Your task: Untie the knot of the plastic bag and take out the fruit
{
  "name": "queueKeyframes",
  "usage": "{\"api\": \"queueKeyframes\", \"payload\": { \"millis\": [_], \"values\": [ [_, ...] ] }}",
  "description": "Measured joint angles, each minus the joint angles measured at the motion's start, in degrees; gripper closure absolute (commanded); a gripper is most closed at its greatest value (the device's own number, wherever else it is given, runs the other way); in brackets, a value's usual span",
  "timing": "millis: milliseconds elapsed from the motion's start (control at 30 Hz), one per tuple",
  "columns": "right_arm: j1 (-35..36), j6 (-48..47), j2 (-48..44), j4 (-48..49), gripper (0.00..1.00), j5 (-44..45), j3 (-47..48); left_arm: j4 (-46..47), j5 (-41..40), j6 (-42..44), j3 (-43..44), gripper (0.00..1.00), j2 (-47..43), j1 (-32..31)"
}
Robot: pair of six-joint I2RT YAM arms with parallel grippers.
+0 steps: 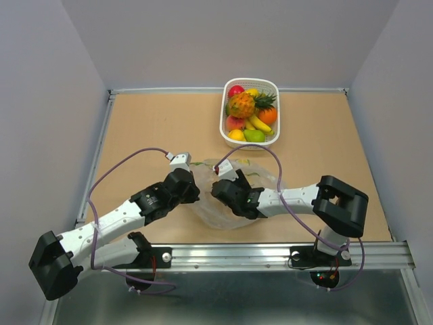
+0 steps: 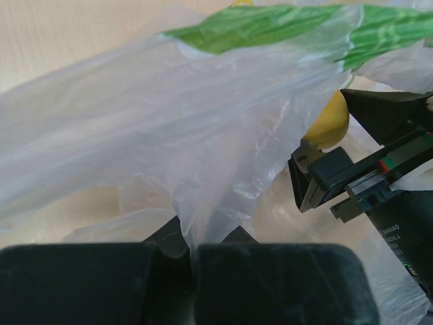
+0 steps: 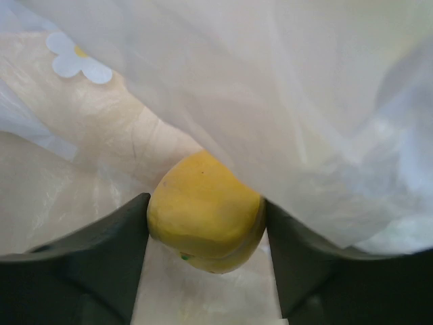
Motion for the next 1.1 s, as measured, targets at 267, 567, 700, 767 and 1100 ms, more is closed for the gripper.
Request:
{"api": "queueKeyframes", "payload": {
  "millis": [267,567,700,767,1100],
  "values": [
    [0.0,-1.5,-0.3,5.3,0.99,0.0,-0.6,0.0,-0.3,0.0,0.0,1.0,-0.1,0.0],
    [0.0,-8.6,-21.4,5.5,0.99,-15.5,-7.1,-1.6,-3.6,0.6,0.1,1.0,-0.1,0.0],
    [0.0,-11.6,-31.5,5.3,0.99,-24.9,-6.5,-3.5,-5.6,1.8,2.2,1.0,1.2,0.0],
    [0.0,-12.8,-34.0,4.2,0.99,-27.4,-4.5,-4.8,-6.6,2.6,3.9,1.0,2.5,0.0],
    [-9.4,-18.1,-29.0,1.9,0.99,-22.9,9.5,-8.7,-8.7,5.0,7.2,1.0,3.8,0.0]
  ]
}}
